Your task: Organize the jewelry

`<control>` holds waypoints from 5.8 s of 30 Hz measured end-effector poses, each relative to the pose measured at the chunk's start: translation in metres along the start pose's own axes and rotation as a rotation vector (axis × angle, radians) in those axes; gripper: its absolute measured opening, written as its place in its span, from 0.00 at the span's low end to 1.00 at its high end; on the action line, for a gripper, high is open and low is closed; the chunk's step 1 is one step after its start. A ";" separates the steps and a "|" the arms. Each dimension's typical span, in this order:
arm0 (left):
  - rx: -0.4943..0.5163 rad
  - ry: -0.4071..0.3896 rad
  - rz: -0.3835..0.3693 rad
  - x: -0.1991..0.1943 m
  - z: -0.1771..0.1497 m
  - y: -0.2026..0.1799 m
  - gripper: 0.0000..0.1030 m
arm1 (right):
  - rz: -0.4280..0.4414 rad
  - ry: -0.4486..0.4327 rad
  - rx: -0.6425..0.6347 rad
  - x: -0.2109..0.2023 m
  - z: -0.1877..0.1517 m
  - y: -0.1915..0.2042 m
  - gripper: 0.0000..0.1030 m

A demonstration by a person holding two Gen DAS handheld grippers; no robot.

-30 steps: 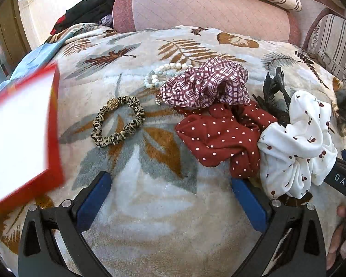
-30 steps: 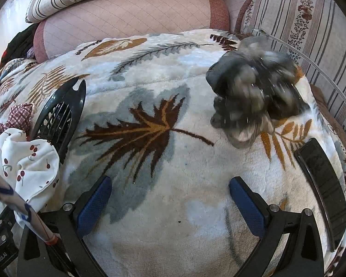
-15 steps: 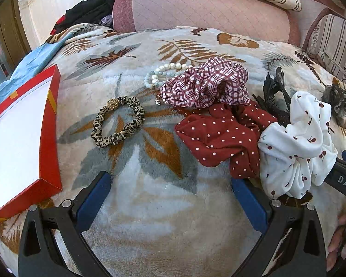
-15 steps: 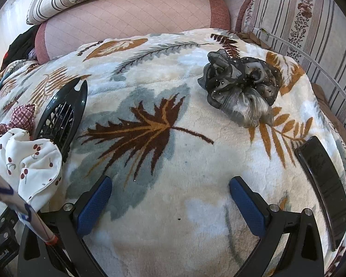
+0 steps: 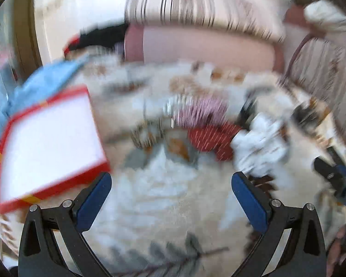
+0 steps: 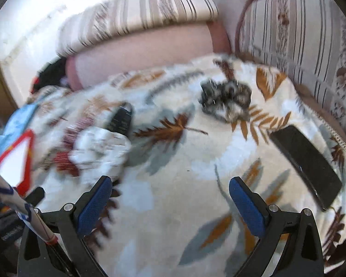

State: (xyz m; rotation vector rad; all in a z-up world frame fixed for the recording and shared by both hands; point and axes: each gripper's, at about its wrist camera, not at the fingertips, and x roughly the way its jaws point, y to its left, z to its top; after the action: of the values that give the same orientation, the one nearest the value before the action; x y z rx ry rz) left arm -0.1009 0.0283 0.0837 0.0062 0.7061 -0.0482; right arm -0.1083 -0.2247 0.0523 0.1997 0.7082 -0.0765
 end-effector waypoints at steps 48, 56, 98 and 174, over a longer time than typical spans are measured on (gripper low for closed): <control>0.033 -0.075 0.102 -0.034 -0.027 0.020 1.00 | 0.116 -0.071 -0.105 -0.034 -0.022 0.034 0.98; -0.024 -0.064 0.026 -0.025 -0.002 0.039 1.00 | 0.196 -0.042 -0.039 -0.027 -0.008 0.022 0.90; 0.052 0.206 -0.212 0.139 0.031 -0.042 0.23 | 0.370 0.012 0.053 0.043 0.053 0.014 0.14; -0.329 -0.048 0.226 0.041 0.081 0.268 0.21 | 0.667 0.137 -0.287 0.045 0.073 0.300 0.16</control>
State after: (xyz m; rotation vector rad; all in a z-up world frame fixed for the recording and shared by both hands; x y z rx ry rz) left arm -0.0051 0.2924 0.1155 -0.2292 0.6555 0.2841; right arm 0.0138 0.0532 0.1238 0.1580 0.7490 0.6774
